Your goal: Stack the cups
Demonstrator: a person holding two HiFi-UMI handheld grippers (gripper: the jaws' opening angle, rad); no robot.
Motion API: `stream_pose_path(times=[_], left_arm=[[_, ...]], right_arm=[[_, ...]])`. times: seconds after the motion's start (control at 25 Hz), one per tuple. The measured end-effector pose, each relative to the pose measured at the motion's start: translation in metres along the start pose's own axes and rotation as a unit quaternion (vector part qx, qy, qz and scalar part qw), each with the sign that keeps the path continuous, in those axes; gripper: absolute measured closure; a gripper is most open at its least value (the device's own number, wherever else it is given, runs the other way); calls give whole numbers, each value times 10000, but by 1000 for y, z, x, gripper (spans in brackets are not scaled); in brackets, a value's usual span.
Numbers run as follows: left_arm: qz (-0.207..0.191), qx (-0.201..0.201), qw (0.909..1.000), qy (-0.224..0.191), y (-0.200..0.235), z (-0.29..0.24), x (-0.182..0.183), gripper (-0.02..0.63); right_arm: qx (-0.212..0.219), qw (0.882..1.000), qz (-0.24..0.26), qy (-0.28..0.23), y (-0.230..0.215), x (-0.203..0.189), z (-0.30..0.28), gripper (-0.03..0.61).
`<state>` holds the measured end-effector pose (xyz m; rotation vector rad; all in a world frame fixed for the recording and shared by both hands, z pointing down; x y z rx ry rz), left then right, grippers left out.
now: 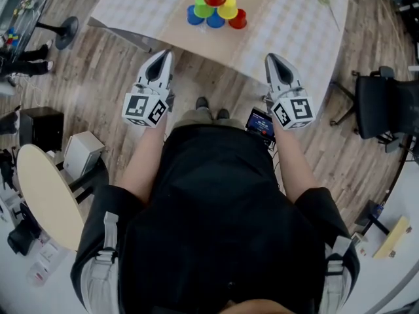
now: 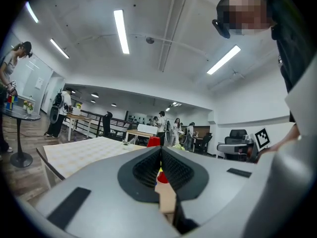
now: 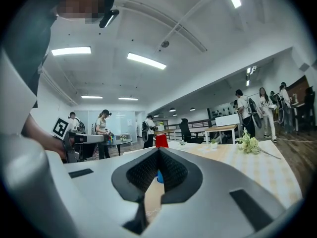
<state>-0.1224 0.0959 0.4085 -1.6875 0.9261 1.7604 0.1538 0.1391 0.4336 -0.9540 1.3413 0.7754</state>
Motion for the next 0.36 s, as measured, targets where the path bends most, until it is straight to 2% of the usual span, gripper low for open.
stream_pose_path(times=[0.36], left_arm=[[-51, 153, 9999, -19, -4, 17, 3, 609]], right_arm=[[-248, 9997, -42, -4, -4, 3, 12, 569]])
Point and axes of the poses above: the fingertips, and each gripper's own axes: z backward along the fingers, y to its left, x out of its top, the point moved 2 cm from there along z, backward along the fingers, and after that the axes turned 1 degree about -y, right-handed, at the moved point
